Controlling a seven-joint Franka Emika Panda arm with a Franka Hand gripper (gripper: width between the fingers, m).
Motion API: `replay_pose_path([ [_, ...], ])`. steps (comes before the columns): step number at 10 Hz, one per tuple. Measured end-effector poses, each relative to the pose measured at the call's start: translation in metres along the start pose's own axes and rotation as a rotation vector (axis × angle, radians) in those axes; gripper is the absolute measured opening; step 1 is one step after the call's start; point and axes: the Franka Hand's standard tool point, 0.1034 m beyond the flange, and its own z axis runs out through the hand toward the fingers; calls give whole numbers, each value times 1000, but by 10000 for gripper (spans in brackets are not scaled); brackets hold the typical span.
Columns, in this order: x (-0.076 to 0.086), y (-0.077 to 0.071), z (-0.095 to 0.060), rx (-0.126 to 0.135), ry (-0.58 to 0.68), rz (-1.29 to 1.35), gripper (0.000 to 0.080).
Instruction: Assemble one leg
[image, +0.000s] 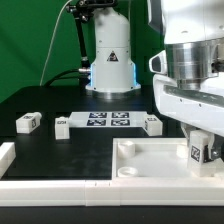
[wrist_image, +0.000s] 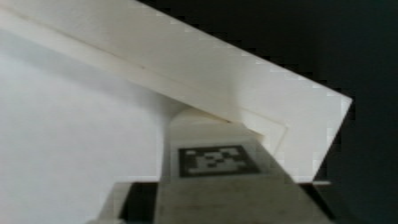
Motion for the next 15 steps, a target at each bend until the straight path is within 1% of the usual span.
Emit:
replay_pose_path([
  [1,0,0,0,0,0,-21,291],
  [2,0,0,0,0,-1,-27,461],
  [3,0,0,0,-1,-1,-74,581],
  [4,0,0,0,0,-1,-112,581],
  [5,0,-2,-1,2,0,-160,638],
  [6,1,-2,-1,0,7,-323,646],
  [7,-1,-2,-1,-17,14,-452,646],
  [9,-8,-5,-2,-65,38,-737,649],
  [10,-9,-7,-2,-73,39,-831,649],
  [12,-5,-6,-1,-80,30,-1053,649],
  [14,-1,-5,-1,-80,26,-1169,649],
  [15,3,-5,-1,-79,25,-1168,649],
])
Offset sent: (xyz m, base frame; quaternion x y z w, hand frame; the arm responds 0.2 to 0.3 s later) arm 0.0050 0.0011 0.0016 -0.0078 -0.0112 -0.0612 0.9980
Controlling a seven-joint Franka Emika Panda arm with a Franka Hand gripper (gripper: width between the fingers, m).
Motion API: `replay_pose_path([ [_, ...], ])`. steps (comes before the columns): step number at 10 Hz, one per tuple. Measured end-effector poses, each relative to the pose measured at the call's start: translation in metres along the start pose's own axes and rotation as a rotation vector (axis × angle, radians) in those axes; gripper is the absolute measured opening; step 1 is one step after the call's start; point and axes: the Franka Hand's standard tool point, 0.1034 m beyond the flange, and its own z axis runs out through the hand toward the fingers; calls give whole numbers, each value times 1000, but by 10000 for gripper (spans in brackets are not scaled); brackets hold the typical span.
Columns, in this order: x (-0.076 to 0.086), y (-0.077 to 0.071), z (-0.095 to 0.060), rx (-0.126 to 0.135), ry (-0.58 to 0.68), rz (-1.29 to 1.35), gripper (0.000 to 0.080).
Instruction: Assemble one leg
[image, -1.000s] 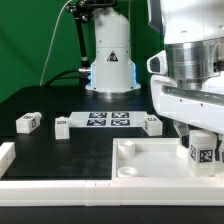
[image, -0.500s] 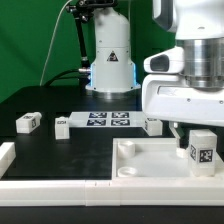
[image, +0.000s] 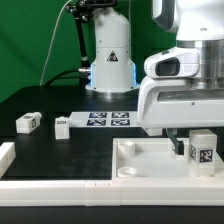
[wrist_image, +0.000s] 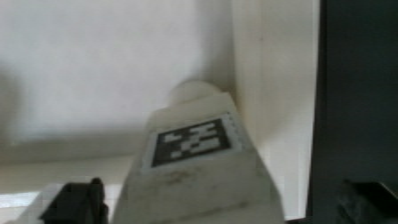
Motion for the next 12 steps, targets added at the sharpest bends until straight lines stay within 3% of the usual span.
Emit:
replay_pose_path([
  [1,0,1,0,-1,0,3,649],
  [2,0,0,0,0,0,2,515],
  [3,0,0,0,0,0,2,515],
  [4,0,0,0,0,0,2,376],
  [5,0,0,0,0,0,8,288],
  [9,1,2,0,0,9,275,288],
  [12,0,12,0,-12,13,491,291],
])
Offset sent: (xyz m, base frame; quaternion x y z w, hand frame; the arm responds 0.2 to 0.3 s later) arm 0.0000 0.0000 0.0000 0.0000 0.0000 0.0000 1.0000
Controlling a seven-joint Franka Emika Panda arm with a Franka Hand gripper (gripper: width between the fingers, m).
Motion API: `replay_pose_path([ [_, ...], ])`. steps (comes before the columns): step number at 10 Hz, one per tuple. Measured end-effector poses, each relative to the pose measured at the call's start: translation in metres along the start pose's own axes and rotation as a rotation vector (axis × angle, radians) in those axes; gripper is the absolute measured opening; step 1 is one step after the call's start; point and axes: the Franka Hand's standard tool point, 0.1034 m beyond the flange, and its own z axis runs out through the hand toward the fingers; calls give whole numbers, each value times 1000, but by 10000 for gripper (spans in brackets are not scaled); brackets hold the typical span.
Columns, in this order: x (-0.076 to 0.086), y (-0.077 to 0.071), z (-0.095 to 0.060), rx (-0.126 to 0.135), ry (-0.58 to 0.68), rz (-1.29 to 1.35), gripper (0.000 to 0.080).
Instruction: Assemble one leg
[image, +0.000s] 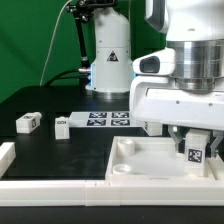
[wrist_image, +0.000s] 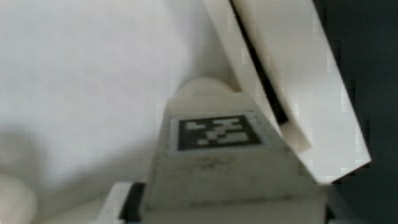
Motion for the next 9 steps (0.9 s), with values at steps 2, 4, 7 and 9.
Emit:
replay_pose_path([
  [2,2,8,-1,-14,12,169,297],
  [4,4,12,-1,-26,21,229,307],
  [7,5,14,-1,-32,24,252,497],
  [9,5,14,0,-33,24,252,600],
])
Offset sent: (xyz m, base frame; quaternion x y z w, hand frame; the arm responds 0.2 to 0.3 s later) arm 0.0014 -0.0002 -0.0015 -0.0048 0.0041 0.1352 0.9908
